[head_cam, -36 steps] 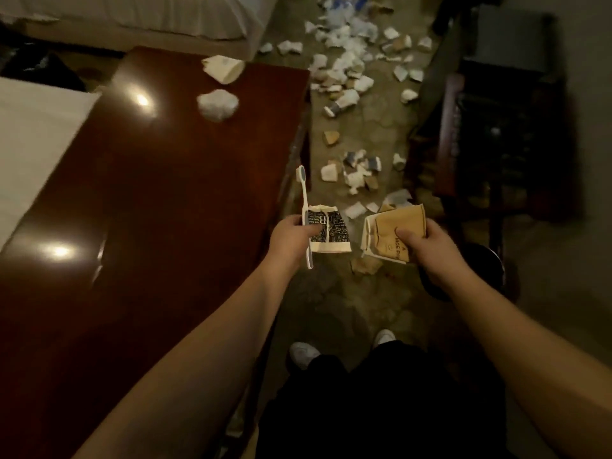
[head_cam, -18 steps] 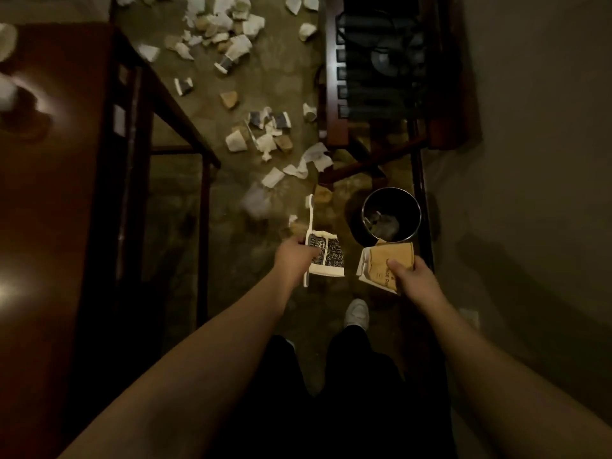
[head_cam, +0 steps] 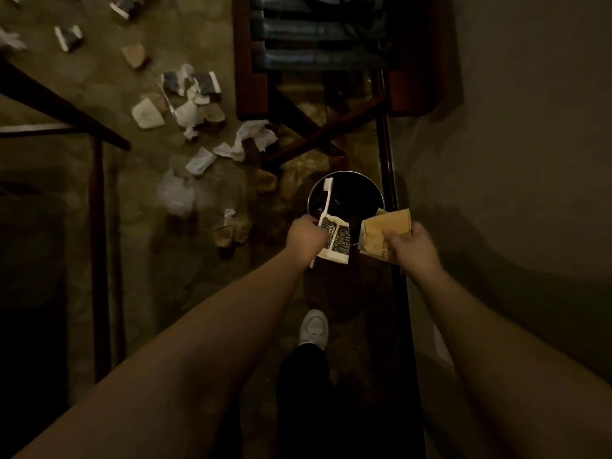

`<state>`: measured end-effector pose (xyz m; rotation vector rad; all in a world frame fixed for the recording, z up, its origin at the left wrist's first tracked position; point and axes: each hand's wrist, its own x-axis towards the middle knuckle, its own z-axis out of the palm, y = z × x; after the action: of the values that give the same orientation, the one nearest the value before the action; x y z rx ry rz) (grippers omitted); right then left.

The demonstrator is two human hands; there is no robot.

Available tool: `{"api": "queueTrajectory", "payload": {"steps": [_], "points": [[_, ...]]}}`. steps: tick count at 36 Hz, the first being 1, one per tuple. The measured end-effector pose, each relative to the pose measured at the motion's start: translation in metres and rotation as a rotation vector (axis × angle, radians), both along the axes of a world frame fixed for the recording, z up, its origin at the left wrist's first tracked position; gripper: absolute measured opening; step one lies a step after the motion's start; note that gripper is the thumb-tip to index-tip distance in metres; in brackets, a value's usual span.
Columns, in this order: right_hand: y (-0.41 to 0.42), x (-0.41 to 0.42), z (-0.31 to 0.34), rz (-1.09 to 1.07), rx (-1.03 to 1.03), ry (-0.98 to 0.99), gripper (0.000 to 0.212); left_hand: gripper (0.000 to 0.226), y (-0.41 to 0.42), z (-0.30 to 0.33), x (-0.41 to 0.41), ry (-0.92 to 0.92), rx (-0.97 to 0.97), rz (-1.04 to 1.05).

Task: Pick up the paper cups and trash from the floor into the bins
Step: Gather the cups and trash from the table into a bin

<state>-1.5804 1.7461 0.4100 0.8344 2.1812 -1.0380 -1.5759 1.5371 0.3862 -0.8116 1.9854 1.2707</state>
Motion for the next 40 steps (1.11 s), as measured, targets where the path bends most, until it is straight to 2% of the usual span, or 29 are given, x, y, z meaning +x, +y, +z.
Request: {"api": "queueTrajectory", "payload": {"steps": [4, 8, 14, 18, 22, 27, 34, 40], "points": [[0.009, -0.027, -0.054, 0.076, 0.063, 0.027, 0.058, 0.027, 0.013, -0.062, -0.026, 0.007, -0.058, -0.018], [0.006, -0.042, -0.094, 0.144, 0.092, 0.061, 0.055, 0.027, 0.023, -0.114, -0.048, 0.030, -0.142, -0.103], [0.000, -0.053, -0.130, 0.244, 0.135, 0.059, 0.059, 0.024, 0.032, -0.159, -0.067, 0.086, -0.180, -0.186], [-0.002, -0.065, -0.140, 0.285, 0.149, 0.028, 0.081, 0.057, 0.033, -0.163, -0.071, 0.073, -0.088, -0.269], [0.001, -0.068, -0.137, 0.351, 0.141, 0.000, 0.097, 0.076, 0.027, -0.153, -0.070, 0.042, 0.021, -0.283], [0.004, -0.058, -0.122, 0.409, 0.145, -0.023, 0.086, 0.088, 0.007, -0.132, -0.063, -0.025, 0.123, -0.213], [-0.018, -0.039, -0.074, 0.536, 0.225, -0.031, 0.070, 0.058, -0.037, -0.076, -0.045, 0.054, 0.068, -0.215], [-0.061, -0.027, 0.000, 0.682, 0.271, 0.006, 0.062, 0.066, -0.088, 0.009, -0.027, 0.088, 0.037, -0.245]]}}
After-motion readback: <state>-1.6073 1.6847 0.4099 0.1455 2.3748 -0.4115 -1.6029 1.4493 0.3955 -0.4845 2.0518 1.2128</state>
